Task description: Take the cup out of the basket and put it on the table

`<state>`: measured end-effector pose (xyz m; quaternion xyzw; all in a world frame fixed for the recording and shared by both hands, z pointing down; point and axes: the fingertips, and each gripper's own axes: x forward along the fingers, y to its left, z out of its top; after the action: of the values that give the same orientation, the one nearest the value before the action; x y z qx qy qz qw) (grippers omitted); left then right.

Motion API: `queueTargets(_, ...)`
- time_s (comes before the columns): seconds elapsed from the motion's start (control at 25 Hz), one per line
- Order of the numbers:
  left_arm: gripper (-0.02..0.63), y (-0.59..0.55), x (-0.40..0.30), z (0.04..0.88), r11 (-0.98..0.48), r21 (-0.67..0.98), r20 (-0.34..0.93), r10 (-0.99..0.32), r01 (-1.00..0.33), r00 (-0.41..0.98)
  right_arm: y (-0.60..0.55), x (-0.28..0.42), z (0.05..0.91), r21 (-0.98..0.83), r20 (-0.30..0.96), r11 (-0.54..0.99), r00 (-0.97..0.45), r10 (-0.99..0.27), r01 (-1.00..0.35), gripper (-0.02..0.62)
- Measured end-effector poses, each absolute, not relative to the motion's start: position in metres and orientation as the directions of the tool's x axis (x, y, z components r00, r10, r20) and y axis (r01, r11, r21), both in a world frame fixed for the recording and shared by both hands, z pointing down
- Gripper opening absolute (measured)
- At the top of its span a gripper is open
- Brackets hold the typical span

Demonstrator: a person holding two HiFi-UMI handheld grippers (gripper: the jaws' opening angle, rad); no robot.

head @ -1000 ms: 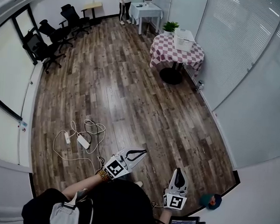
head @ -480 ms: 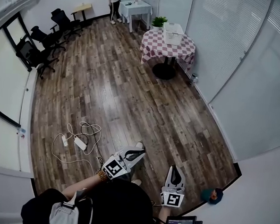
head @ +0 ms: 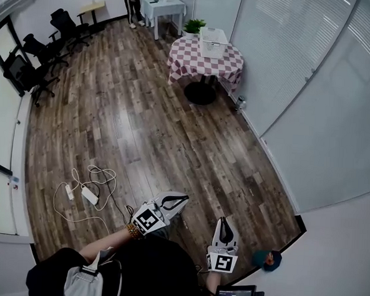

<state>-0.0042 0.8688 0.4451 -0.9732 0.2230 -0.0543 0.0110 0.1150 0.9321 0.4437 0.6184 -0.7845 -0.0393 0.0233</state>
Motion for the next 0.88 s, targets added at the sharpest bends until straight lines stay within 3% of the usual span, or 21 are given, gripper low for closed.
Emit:
queueTargets(0.36, 0.005, 0.770, 0.023, 0.430, -0.909, -0.027, 0.055, -0.417, -0.416, 0.907, 0.841, 0.137, 0.423, 0.121, 0.011, 0.218, -0.218, -0.976, -0.968, 0.012)
queueTargets(0.88, 0.005, 0.637, 0.019, 0.438, -0.903, 0.027, -0.007, -0.429, -0.429, 0.903, 0.703, 0.115, 0.422, 0.165, 0.120, 0.338, -0.322, -0.939, -0.927, 0.012)
